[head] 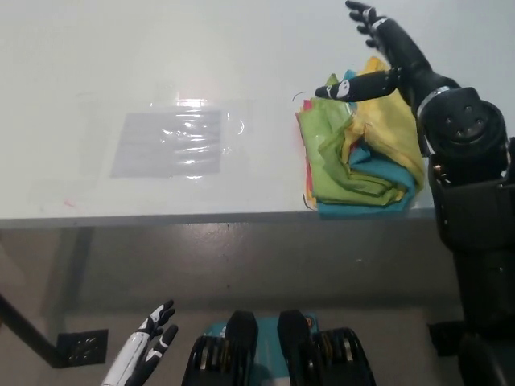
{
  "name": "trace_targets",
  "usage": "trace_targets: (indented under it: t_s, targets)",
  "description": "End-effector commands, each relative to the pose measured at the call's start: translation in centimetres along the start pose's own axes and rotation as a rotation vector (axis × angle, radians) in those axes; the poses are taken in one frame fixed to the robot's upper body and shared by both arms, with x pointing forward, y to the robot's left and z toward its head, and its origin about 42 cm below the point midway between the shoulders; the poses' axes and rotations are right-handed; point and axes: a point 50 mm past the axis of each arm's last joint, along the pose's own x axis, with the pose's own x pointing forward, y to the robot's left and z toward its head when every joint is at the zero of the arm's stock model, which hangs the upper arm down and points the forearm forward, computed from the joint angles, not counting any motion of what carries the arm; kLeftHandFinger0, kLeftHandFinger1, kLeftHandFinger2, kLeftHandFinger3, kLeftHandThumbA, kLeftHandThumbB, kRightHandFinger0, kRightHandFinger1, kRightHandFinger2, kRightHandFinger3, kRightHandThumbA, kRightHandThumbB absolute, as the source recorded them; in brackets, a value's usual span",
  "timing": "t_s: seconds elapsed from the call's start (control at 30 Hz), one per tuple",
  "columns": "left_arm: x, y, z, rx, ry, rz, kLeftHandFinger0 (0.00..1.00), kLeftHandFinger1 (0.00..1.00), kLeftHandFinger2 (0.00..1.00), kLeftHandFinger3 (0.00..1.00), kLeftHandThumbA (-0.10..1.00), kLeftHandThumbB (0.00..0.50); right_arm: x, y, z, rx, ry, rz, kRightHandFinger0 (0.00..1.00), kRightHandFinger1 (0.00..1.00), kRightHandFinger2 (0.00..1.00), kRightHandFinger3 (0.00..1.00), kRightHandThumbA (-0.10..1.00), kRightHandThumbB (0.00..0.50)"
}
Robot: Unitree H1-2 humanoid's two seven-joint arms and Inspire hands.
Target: A stack of folded microfibre clothes with a single fold is kept infront of the robot. the robot uses its right hand to grab one end of the clothes and pulla it away from the other end to unfold
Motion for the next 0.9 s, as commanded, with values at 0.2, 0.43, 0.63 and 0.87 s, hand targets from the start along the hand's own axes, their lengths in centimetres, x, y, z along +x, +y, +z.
trace_targets:
  t_s: [0.2, 0.43, 0.63, 0.87]
  targets:
    - [0.9, 1.6, 1.5, 0.044, -0.082, -0.002, 1.0, 1.0, 1.0, 1.0, 1.0, 0.5, 0.3, -1.4, 1.8, 0.025, -0.038, -0.014, 1.0, 1.0, 1.0, 1.0, 1.0, 0.299]
    - [1.1, 1.4, 1.5, 0.05, -0.082, -0.016, 1.0, 1.0, 1.0, 1.0, 1.0, 0.5, -0.5, -1.6, 1.3, 0.01, -0.036, -0.032, 1.0, 1.0, 1.0, 1.0, 1.0, 0.31]
    - [0.8, 1.4, 1.4, 0.043, -0.076, -0.014, 1.0, 1.0, 1.0, 1.0, 1.0, 0.5, -1.2, -0.7, 3.3, -0.354, 0.018, -0.163, 1.0, 1.0, 1.0, 1.0, 1.0, 0.403]
    - [1.1, 1.6, 1.5, 0.065, -0.082, -0.021, 1.0, 1.0, 1.0, 1.0, 1.0, 0.5, -0.8, -0.7, 6.0, -0.511, 0.056, -0.218, 1.0, 1.0, 1.0, 1.0, 1.0, 0.469]
